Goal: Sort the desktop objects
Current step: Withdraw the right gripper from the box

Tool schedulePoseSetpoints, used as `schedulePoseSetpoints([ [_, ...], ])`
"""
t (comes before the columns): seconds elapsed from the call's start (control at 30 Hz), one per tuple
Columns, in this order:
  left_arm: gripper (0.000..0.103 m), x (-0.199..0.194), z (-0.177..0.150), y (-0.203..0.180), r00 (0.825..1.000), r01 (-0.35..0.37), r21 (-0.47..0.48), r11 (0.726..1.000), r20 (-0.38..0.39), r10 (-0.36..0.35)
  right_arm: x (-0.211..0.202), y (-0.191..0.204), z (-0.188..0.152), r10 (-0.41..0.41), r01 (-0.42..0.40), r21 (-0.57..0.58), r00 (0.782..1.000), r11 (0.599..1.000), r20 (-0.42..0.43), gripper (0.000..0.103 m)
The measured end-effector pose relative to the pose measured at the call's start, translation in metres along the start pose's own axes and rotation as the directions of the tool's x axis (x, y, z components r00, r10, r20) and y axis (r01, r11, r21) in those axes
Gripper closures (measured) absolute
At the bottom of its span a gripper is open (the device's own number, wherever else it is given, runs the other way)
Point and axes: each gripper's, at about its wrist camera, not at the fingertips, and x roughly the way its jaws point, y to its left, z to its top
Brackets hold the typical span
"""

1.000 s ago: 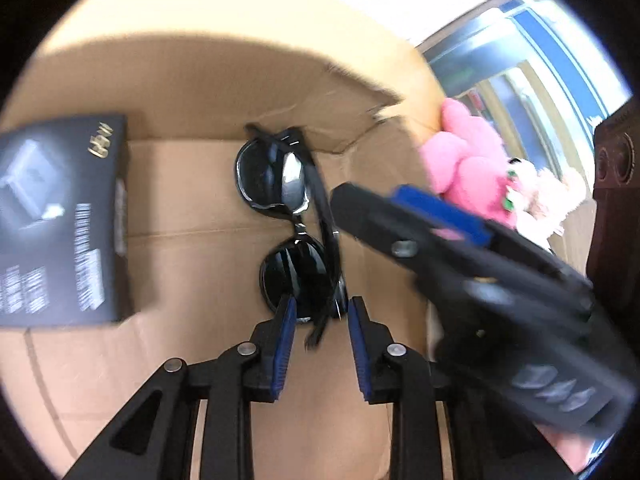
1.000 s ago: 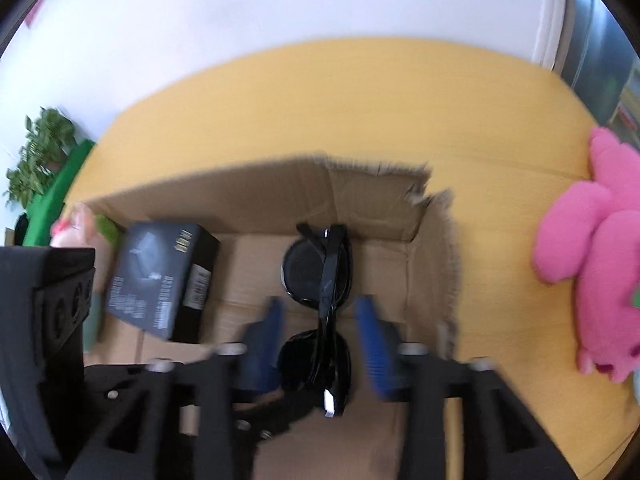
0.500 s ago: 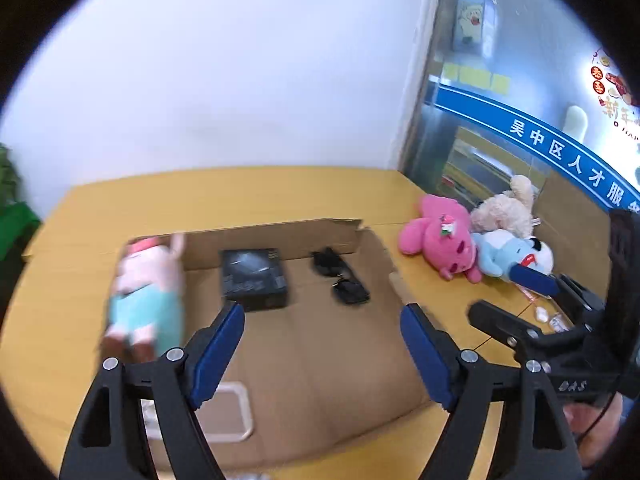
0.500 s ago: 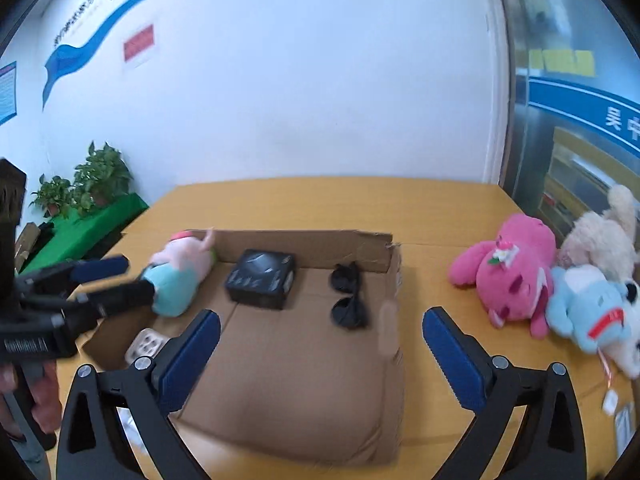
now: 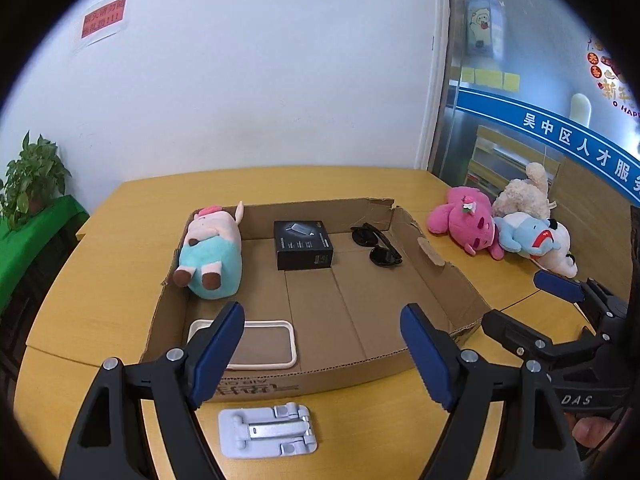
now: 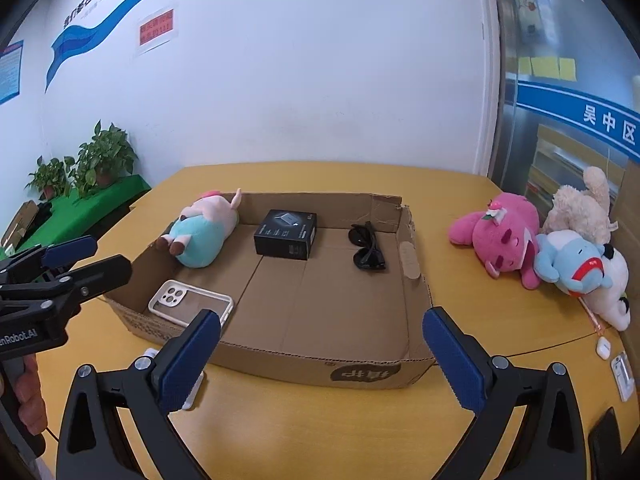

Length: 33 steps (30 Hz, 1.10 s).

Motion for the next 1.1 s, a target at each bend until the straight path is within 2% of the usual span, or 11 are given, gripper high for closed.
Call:
schedulePoseSetpoints([
  [0.17, 0.023, -0.007, -0.006, 0.0, 1.0, 0.013, -0.001, 1.0, 0.014, -0.013, -0.012, 0.011, -0.003, 0.002, -0.002, -0.018, 1.0, 1.0, 0.012, 0.0],
  [0.6, 0.023, 0.007, -0.004, 0.002, 1.0, 0.023, -0.006, 1.0, -0.003, -0.023, 0.005, 0.013, -0.004, 0.016, -0.016, 0.0, 1.0, 1.0, -0.019, 0.0],
  [0.9, 0.023, 0.019, -0.012, 0.011, 0.999, 0.015, -0.033, 0.999, -0.029, -0.016, 0.02, 0.013, -0.014, 0.033, -0.033, -0.003, 0.998, 0.999, -0.061, 0.0],
  [1.1, 0.023, 0.026, -0.024, 0.022, 0.998, 0.019, -0.036, 0.999, -0.066, -0.021, 0.033, 0.02, -0.026, 0.087, -0.088, 0.001, 0.99, 0.996, -0.114, 0.0],
])
